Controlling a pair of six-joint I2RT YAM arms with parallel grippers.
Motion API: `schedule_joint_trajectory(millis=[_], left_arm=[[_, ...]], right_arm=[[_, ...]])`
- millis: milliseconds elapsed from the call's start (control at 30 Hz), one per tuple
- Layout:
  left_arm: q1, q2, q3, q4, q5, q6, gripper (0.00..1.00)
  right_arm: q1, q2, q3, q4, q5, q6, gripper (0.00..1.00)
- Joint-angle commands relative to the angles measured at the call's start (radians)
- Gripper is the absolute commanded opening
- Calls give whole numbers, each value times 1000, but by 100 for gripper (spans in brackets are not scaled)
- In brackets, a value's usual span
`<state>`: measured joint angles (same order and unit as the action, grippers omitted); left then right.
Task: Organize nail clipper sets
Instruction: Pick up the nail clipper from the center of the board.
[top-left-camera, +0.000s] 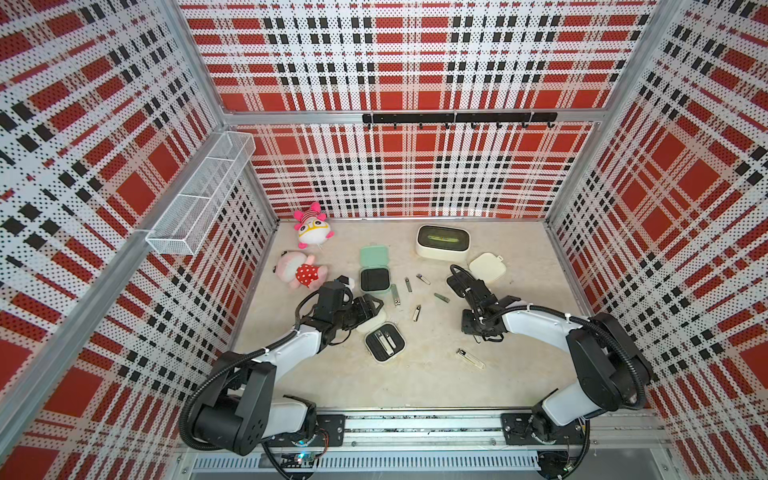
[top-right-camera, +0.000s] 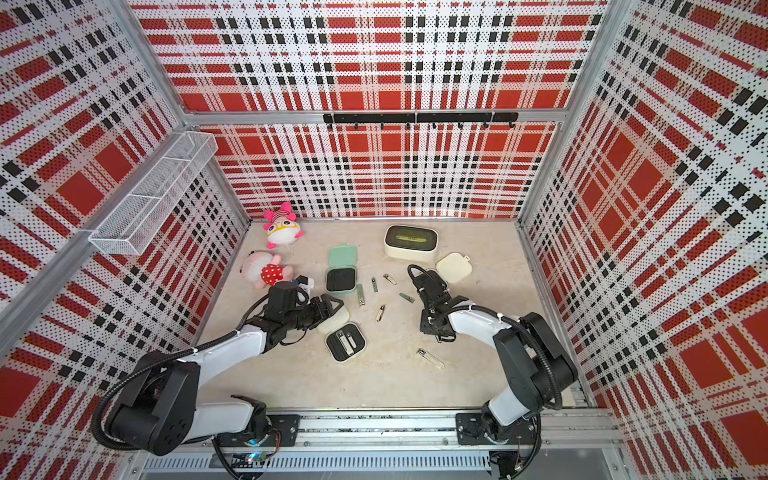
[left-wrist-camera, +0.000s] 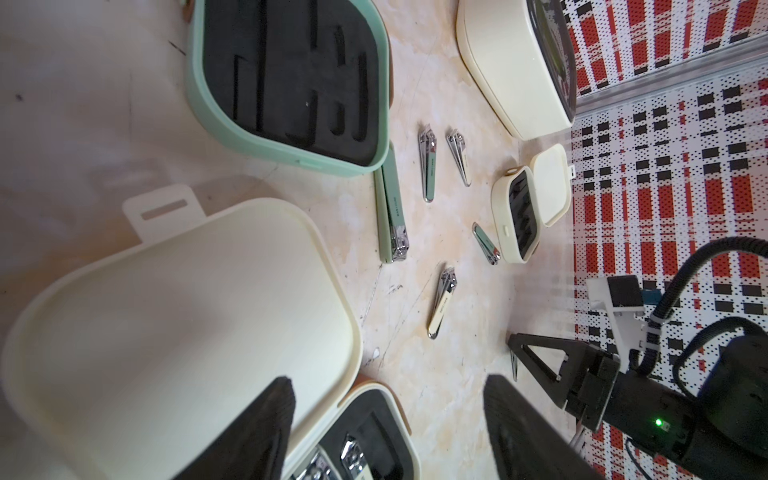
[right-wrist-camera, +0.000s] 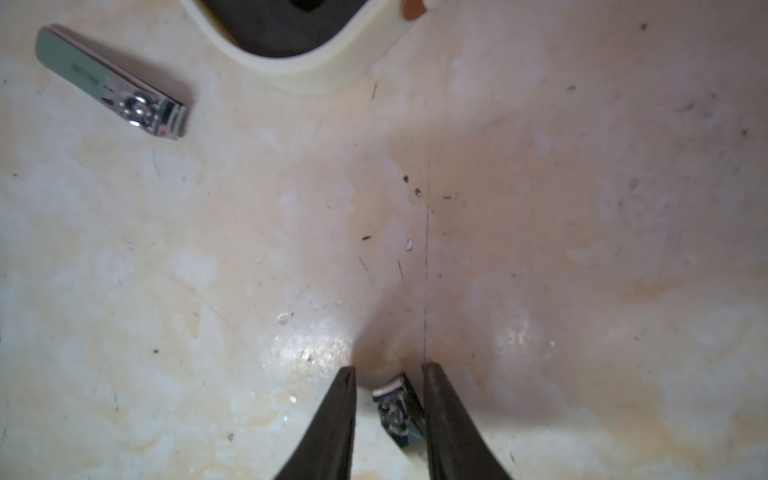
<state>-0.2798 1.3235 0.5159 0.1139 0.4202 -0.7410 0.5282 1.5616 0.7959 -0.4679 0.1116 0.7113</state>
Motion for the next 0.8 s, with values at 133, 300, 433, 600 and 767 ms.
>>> schedule_joint_trajectory(millis=[133,300,433,600,767], left_arm=[[15,0,-34,31,16,-11,76],[20,4,-36,39,23,-17,75],[24,11,-35,43,25,-20,75],[25,33,-28,46,26,-20,74],[24,43,-25,48,27,-20,74]], right_arm=[[12,13,12,-55,9,-6,25],[16,-6,-7,-51,11,-4,24],[15,-1,-9,-45,13,-10,21],[16,-7,-16,-27,12,-17,19],[16,-8,-10,-2,-1,-37,16]])
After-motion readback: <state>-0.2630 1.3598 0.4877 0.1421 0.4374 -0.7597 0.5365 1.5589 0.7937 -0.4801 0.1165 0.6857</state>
